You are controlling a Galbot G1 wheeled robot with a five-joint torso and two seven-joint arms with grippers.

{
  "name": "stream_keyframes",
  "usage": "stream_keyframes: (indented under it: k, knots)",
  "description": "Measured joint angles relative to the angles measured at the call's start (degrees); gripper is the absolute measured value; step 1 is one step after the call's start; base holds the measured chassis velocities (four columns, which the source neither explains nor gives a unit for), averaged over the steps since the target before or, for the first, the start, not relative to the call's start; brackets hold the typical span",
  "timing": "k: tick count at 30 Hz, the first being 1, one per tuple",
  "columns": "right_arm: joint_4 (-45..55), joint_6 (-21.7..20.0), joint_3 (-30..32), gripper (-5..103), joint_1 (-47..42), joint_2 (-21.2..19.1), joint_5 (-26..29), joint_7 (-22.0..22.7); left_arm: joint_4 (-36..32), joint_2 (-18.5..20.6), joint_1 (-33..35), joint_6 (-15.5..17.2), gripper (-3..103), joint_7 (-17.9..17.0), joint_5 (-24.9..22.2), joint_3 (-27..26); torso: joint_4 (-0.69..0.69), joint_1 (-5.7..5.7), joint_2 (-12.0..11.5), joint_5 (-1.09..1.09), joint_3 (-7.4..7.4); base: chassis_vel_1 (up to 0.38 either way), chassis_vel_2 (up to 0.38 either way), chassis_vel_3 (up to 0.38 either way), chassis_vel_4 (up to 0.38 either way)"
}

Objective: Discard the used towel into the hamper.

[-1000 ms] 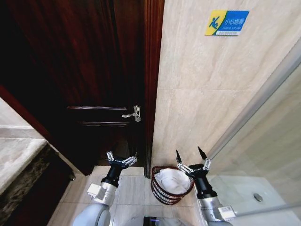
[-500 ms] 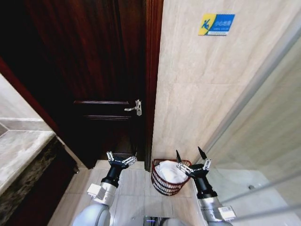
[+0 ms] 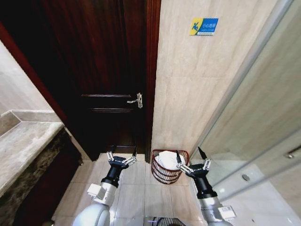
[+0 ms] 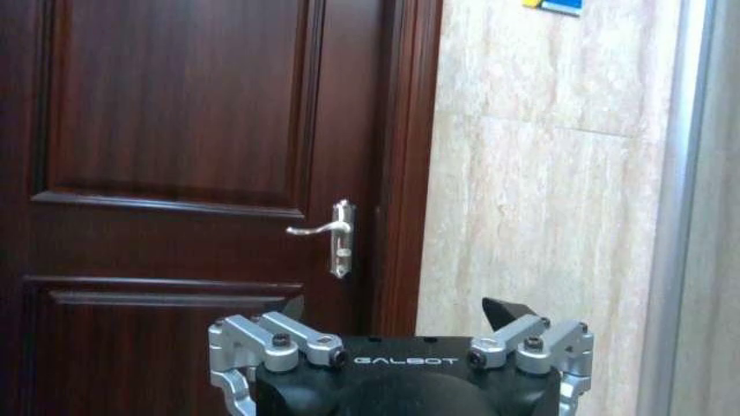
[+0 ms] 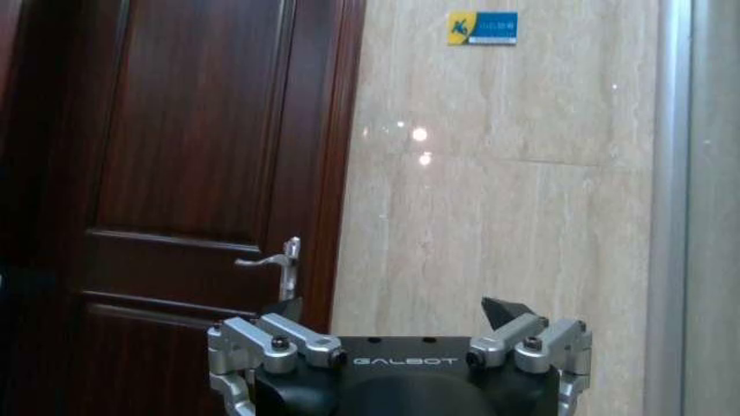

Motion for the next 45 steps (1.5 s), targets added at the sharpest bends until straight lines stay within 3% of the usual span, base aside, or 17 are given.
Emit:
stream_keyframes:
  k: [45]
  knots:
    - [0.0,0.0,0.0,100,0.0,0.0,0.0,0.0,0.0,0.0,0.0,0.0,100,0.0,0.0,0.0,0.00,0.03,0.0,0.01,0.02,0.198,-0.197,-0.198,0.199]
